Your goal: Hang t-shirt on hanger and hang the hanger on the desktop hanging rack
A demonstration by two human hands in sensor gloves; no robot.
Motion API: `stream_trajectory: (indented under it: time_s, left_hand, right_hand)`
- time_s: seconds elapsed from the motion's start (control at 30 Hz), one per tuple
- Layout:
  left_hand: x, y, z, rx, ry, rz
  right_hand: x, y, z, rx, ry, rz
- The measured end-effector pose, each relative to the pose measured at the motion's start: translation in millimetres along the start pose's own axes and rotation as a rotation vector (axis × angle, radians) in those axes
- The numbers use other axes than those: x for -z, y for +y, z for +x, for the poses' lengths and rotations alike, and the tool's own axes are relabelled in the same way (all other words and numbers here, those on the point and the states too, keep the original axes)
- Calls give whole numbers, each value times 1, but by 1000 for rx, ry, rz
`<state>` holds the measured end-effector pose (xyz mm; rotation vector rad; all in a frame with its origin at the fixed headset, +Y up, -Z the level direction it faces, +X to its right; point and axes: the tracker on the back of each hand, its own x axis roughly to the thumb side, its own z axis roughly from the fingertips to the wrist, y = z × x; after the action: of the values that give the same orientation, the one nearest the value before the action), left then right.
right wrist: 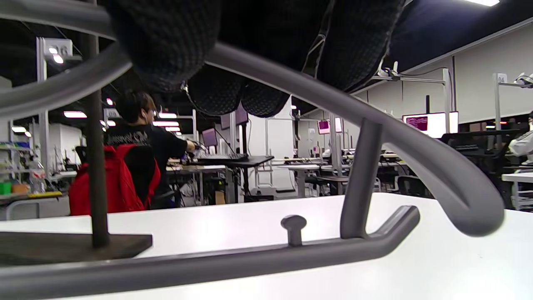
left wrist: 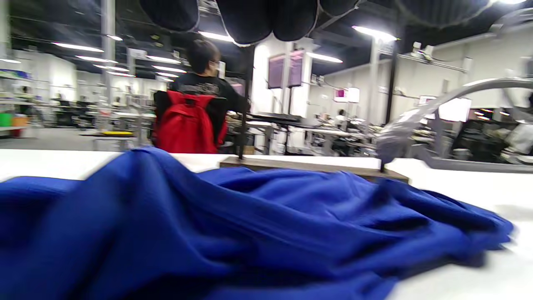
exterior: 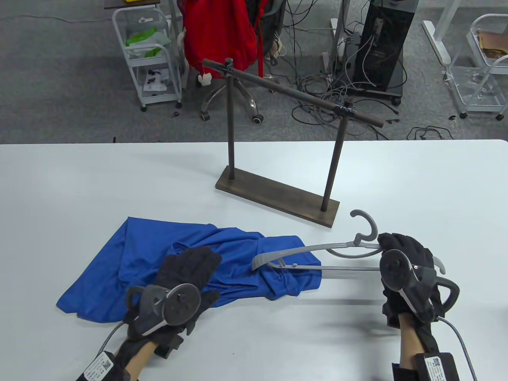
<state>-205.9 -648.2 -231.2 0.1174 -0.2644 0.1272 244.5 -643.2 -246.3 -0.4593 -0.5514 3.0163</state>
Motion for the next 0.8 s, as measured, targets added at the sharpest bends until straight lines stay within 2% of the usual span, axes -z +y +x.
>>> stream_trajectory:
  time_s: [0.17, 0.33, 0.53, 0.63, 0.8]
  left_hand:
    - [13, -6, -48, 8, 227, -97]
    - [26, -30, -79, 45, 389, -294]
    - [34, -62, -90, -26, 431, -470]
    - [37, -68, -86, -20, 420, -470]
    - [37, -58, -82, 23, 389, -302]
  right_hand:
    - [-7, -6, 7, 94, -27, -11]
    - [-12, -5, 18, 147, -72, -20]
    - [-17, -1, 32, 139, -124, 6]
    - [-20, 1, 38, 129, -151, 4]
    - [-26, -1, 49, 136, -190, 10]
